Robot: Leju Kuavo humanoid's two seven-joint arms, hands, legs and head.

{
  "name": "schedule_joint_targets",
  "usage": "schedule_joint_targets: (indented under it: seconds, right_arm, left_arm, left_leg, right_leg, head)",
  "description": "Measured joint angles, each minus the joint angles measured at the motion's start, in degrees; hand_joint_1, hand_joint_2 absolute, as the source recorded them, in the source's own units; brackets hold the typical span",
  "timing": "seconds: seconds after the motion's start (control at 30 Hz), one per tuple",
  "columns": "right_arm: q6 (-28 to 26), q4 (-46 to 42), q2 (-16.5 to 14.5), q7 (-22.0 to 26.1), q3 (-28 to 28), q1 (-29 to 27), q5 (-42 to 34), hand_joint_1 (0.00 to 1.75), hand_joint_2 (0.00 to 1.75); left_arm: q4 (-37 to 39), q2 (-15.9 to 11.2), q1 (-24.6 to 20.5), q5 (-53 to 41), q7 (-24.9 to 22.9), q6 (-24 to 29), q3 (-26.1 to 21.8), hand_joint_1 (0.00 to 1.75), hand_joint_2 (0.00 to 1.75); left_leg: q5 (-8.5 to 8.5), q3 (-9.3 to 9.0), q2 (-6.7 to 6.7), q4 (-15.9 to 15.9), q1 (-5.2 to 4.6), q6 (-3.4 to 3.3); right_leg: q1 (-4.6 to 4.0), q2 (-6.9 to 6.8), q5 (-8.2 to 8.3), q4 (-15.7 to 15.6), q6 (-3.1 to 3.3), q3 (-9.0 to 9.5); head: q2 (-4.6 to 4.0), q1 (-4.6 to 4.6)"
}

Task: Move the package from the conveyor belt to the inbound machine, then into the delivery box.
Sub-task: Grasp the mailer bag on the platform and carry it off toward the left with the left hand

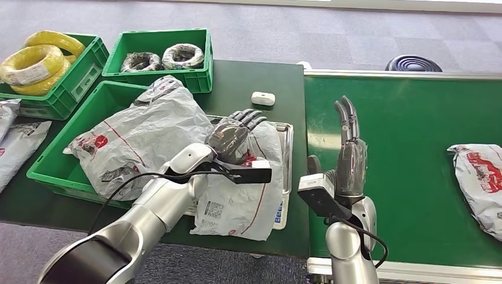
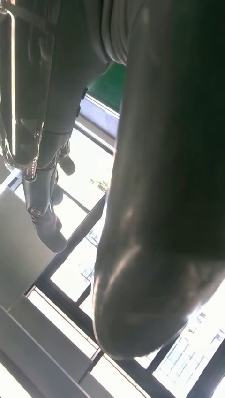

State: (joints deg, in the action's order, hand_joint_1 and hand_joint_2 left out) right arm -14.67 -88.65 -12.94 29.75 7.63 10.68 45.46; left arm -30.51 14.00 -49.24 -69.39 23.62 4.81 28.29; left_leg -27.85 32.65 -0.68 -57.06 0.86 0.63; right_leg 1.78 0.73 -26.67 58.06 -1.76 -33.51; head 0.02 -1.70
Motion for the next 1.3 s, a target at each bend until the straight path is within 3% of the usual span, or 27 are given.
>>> schedule_joint_targets:
  seconds: [0.6,0.63,0.67,0.77,0.8,1.3]
  right_arm:
    - [-1.0,0.3,0.0,-0.9,0.8,2.4,0.0,0.00,0.00]
    - [-1.0,0.3,0.0,-0.9,0.9,2.4,0.0,0.00,0.00]
    - [-1.1,0.3,0.0,-0.9,0.9,2.4,0.0,0.00,0.00]
    - [-1.3,0.3,0.0,-1.0,1.0,2.6,0.1,0.00,0.00]
    - [-1.4,0.3,0.0,-1.0,1.0,2.6,0.2,0.00,0.00]
    - [-1.7,-1.1,0.0,-1.0,1.1,2.6,1.4,0.00,0.00]
  left_arm:
    - [4.6,1.2,-2.1,-5.2,-5.9,0.6,11.7,0.00,1.75]
    - [4.8,1.2,-2.3,-6.1,-6.6,0.1,12.3,0.06,1.75]
    - [5.2,1.2,-2.5,-7.1,-7.4,-0.7,13.1,0.33,1.75]
    - [6.6,1.3,-3.0,-9.2,-8.9,-3.3,15.6,1.39,1.75]
    - [6.9,1.4,-3.1,-9.3,-9.0,-3.8,16.3,1.51,1.75]
    - [9.1,1.1,-3.2,-7.5,-9.0,-4.7,18.4,1.61,1.75]
  left_leg:
    - [-0.02,-0.63,-0.02,0.0,0.00,0.00]
    - [-0.02,-0.65,-0.02,0.0,0.00,0.00]
    - [-0.02,-0.68,-0.02,0.0,0.00,0.00]
    - [-0.11,-0.93,-0.01,0.0,-0.01,0.01]
    - [-0.17,-1.05,0.00,0.1,-0.01,0.00]
    - [-0.26,-1.62,0.00,0.1,0.00,0.00]
  right_leg:
    - [0.00,-0.02,-0.03,0.0,0.00,0.69]
    - [0.00,-0.02,-0.03,0.0,0.00,0.72]
    - [0.00,-0.02,-0.04,0.0,-0.01,0.77]
    - [0.00,-0.01,-0.08,0.0,0.00,1.04]
    - [0.00,-0.01,-0.12,0.0,0.00,1.17]
    - [-0.01,0.00,-0.23,0.0,-0.01,1.65]
  head:
    - [0.00,0.01]
    - [0.00,0.00]
    - [0.00,0.02]
    - [0.00,0.02]
    - [0.00,0.01]
    - [0.00,0.02]
